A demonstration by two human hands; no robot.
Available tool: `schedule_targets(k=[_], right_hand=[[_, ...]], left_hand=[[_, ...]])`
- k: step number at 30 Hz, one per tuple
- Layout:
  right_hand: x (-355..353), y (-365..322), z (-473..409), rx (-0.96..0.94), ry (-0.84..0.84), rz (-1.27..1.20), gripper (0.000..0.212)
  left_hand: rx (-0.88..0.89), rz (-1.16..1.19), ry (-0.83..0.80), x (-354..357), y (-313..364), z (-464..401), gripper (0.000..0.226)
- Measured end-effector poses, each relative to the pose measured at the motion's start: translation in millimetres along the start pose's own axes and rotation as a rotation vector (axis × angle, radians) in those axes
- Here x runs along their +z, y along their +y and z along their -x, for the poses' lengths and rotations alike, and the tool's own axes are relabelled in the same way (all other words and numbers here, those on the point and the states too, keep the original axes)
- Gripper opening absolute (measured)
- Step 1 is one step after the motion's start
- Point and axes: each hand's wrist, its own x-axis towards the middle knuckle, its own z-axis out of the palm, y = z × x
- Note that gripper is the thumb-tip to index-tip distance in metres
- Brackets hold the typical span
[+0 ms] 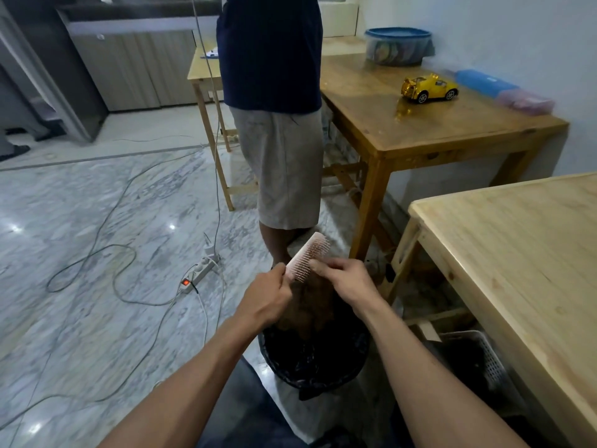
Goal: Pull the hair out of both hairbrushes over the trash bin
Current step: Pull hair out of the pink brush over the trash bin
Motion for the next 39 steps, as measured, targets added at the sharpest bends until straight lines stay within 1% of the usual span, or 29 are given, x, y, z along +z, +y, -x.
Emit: schedule_targets(k=[2,3,5,6,7,9,10,13,14,15,16,17,18,19,20,22,24,26,28,30,31,32,33,34,36,37,39], right_hand=[[0,2,-2,0.017,0.096,0.048,0.024],[-2,3,-2,0.026,0.115,0.078,0.023],[-11,9,2,0.045,0.136,0.131,0.021],[-16,12,5,0.049,0.141,0.155,0.020],[-21,17,7,0.045,0.131,0.166,0.017],[-27,21,10,0.033,0.056,0.167,0.010],[-26,18,11,0.044,0.015,0.161,0.011],[-19,8,9,0.069,-0.054,0.086,0.050],[-17,4,9,0.038,-0.064,0.064,0.057],[-15,0,10,0.002,-0.078,0.032,0.059],[-13,-3,10,-0.026,-0.107,-0.002,0.056],[-12,-5,9,-0.034,-0.128,-0.034,0.048],[-10,-6,9,-0.038,-0.150,-0.061,0.036],[-8,-6,7,-0.032,-0.134,-0.071,0.027],[-5,-5,5,-0.026,-0.097,-0.073,0.023],[-2,-3,3,0.014,0.003,-0.031,0.023],[-6,0,3,0.040,0.074,0.094,0.023],[-12,7,5,0.058,0.132,0.177,0.020],[-19,16,4,0.090,0.169,0.192,0.017],[-20,19,5,0.092,0.131,0.220,0.010],[-19,16,7,0.069,0.080,0.230,0.016],[-17,14,8,0.042,0.014,0.210,0.030],[-15,11,8,0.024,-0.059,0.145,0.043],[-12,6,10,0.018,-0.139,0.053,0.048],[-7,0,11,0.007,-0.275,-0.032,0.039],[-4,0,11,-0.012,-0.280,-0.006,0.033],[-1,1,12,-0.045,-0.189,0.074,0.019]], left_hand=[[-0.060,0.056,0.025,-2,-1,-2,0.023],[-0.125,0.137,0.055,-4,-3,-4,0.021],[-0.277,0.299,0.142,-13,-10,-9,0.020],[-0.320,0.329,0.164,-19,-14,-11,0.020],[-0.325,0.314,0.157,-25,-18,-13,0.020],[-0.259,0.224,0.102,-31,-20,-13,0.022],[-0.214,0.178,0.073,-30,-19,-12,0.023],[-0.104,0.114,0.027,-20,-11,-8,0.025],[-0.085,0.114,0.017,-16,-9,-7,0.026],[-0.067,0.118,0.004,-13,-6,-5,0.027],[-0.046,0.125,-0.011,-11,-4,-4,0.029],[-0.020,0.123,-0.028,-10,-1,-3,0.030],[0.001,0.109,-0.043,-9,0,-2,0.032],[0.019,0.089,-0.055,-8,2,-1,0.032],[0.035,0.067,-0.061,-8,4,-1,0.032],[0.057,0.015,-0.062,-8,4,-1,0.030],[0.056,-0.020,-0.046,-10,1,-2,0.029],[0.011,0.020,0.001,-13,-5,-4,0.030],[-0.017,0.055,0.019,-17,-8,-7,0.031],[-0.003,0.067,-0.023,-19,-8,-7,0.031],[0.007,0.074,-0.049,-18,-7,-6,0.030],[0.020,0.086,-0.068,-18,-4,-6,0.030],[0.029,0.100,-0.084,-17,-1,-5,0.030],[0.039,0.113,-0.097,-16,3,-4,0.030],[0.050,0.126,-0.124,-15,11,-1,0.024],[0.049,0.138,-0.130,-15,14,0,0.020],[0.042,0.173,-0.122,-19,16,0,0.012]])
